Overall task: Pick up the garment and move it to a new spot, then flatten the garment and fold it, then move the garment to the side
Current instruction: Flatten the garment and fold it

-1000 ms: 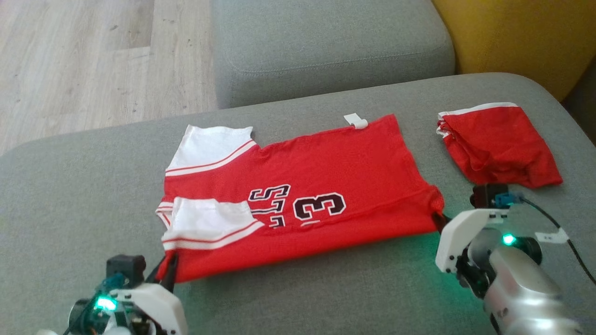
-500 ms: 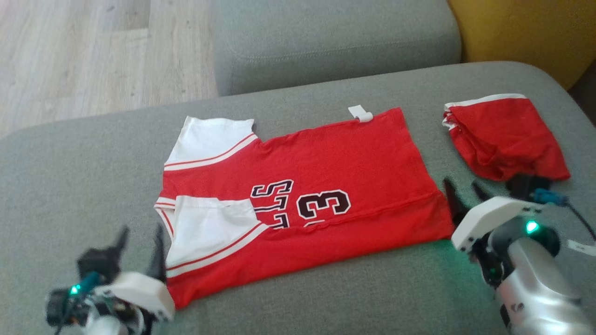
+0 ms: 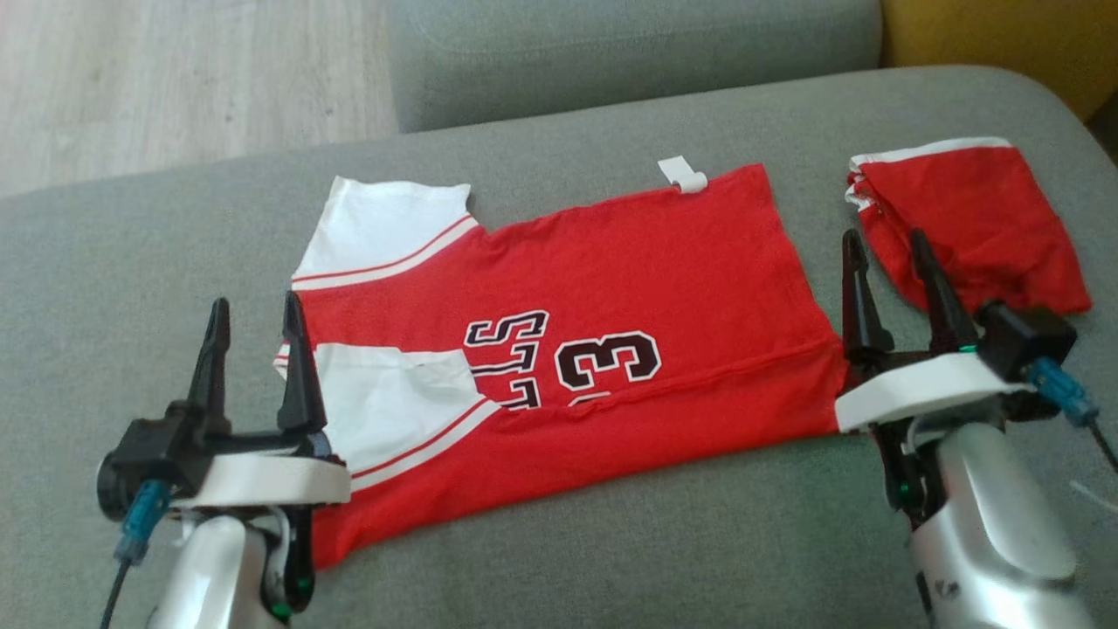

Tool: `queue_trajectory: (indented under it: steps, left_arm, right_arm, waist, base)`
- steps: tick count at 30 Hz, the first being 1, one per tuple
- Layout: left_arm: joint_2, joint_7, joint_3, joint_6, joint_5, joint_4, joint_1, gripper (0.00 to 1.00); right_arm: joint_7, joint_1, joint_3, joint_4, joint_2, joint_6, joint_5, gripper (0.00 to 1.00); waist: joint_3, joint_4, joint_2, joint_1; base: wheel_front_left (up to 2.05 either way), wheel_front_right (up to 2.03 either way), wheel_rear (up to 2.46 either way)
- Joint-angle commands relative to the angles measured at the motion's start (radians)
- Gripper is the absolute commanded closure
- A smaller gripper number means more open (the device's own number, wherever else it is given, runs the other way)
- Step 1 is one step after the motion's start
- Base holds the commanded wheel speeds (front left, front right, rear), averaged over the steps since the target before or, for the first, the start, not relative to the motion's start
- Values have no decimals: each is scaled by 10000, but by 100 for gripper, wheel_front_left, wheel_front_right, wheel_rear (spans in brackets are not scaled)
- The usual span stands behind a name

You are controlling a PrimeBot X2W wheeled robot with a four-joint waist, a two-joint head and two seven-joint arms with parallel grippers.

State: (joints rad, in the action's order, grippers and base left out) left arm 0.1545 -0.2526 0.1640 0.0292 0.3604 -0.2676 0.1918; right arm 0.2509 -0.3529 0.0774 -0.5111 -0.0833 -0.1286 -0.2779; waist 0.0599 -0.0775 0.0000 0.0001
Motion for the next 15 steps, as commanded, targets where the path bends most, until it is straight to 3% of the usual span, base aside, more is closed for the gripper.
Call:
queue_trajectory:
  steps: [1, 6, 9, 15]
  left_arm:
    - [-43, -87, -528, -132, -147, 373, 396, 0]
    - [-327, -89, -695, -500, -747, -73, 303, 0]
    - [-407, -90, -802, -649, -979, -382, 630, 0]
    - [170, 136, -669, -1033, -1449, -1748, 2202, 0]
  right_arm:
    - [104, 47, 110, 622, 163, -21, 232, 0]
    - [106, 427, 149, 1229, 315, -21, 547, 0]
    - [107, 412, 175, 1480, 325, -21, 173, 0]
    - [107, 79, 133, 1723, 328, -21, 131, 0]
  waist:
    - [177, -26, 0, -1]
    - [512, -82, 0, -1]
    - [739, -67, 0, -1]
    - [1435, -224, 0, -1]
  base:
    - [0, 0, 0]
    - [0, 0, 0]
    - [0, 0, 0]
    - [0, 0, 0]
